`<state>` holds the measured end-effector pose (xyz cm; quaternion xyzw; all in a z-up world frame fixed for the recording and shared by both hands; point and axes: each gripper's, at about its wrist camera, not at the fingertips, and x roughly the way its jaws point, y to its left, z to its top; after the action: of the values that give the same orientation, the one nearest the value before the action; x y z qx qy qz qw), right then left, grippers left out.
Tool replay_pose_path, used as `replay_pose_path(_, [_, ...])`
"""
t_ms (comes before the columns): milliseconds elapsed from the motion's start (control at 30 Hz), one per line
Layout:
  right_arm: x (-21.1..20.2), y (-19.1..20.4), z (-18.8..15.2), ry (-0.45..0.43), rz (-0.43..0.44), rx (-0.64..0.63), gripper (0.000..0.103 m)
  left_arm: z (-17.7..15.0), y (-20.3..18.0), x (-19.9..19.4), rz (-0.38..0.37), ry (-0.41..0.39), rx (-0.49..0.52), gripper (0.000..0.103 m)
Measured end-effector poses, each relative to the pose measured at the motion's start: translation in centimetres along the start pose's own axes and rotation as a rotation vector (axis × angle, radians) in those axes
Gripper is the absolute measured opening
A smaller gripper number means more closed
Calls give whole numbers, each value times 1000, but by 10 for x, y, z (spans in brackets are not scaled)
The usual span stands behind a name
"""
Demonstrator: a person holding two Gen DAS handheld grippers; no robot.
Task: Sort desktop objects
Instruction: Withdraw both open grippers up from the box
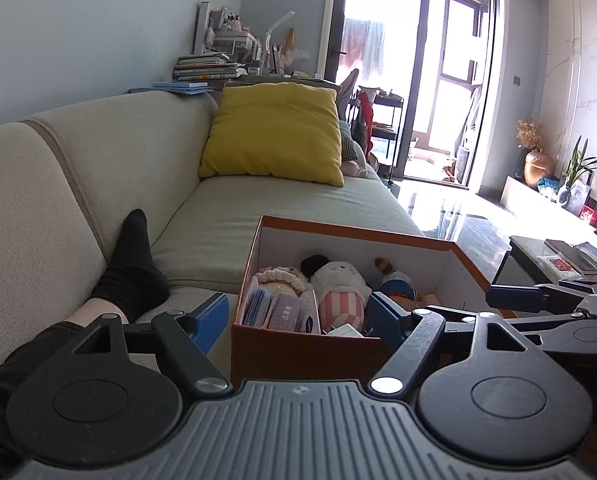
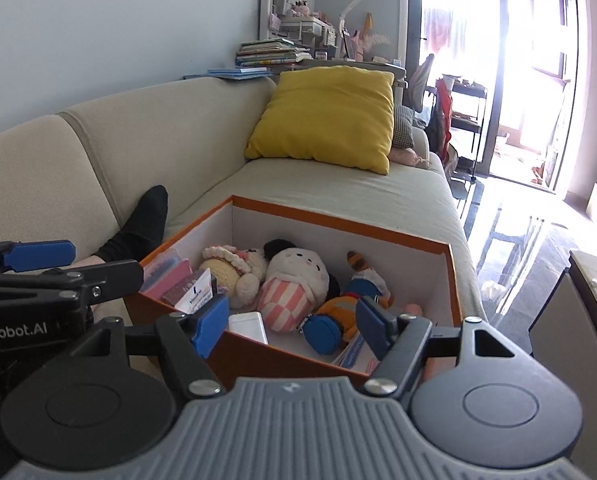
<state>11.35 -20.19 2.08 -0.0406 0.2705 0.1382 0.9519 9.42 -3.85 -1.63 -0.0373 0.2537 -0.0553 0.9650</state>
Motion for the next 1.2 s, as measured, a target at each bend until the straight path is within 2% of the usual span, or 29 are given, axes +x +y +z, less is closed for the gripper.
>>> replay_pose_path(200, [13, -5, -11, 12, -22, 46, 74, -11, -1, 15, 52, 40, 1, 91])
replay_pose_path(400, [25, -9, -19, 42, -24, 82, 74, -15, 2, 28, 72, 78, -30, 91])
replay_pose_path(567, [28, -7, -23, 43, -28, 74, 74, -19, 2, 33, 89, 101, -19, 91])
replay_pose_path(1200, [29, -7, -24, 43, -20, 79, 75, -18, 4, 35, 102, 130, -24, 91])
